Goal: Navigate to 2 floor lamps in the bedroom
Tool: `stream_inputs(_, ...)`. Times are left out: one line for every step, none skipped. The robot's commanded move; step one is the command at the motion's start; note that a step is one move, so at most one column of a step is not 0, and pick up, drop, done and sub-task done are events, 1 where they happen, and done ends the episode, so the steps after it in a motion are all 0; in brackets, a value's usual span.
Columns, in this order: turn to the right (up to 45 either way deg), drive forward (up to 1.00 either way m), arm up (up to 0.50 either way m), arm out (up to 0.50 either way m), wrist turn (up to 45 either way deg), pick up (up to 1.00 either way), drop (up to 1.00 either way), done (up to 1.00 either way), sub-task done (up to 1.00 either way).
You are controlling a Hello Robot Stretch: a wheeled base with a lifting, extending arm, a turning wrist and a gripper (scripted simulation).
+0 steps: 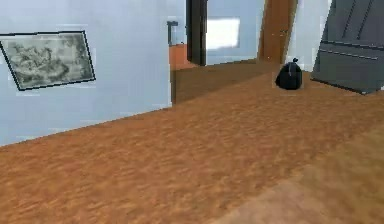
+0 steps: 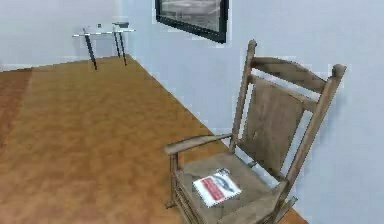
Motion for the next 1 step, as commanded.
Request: stream_inputs(-45.0, 0.0, 0.0, 0.0, 0.0, 0.0, 0.0, 0.0, 0.0)
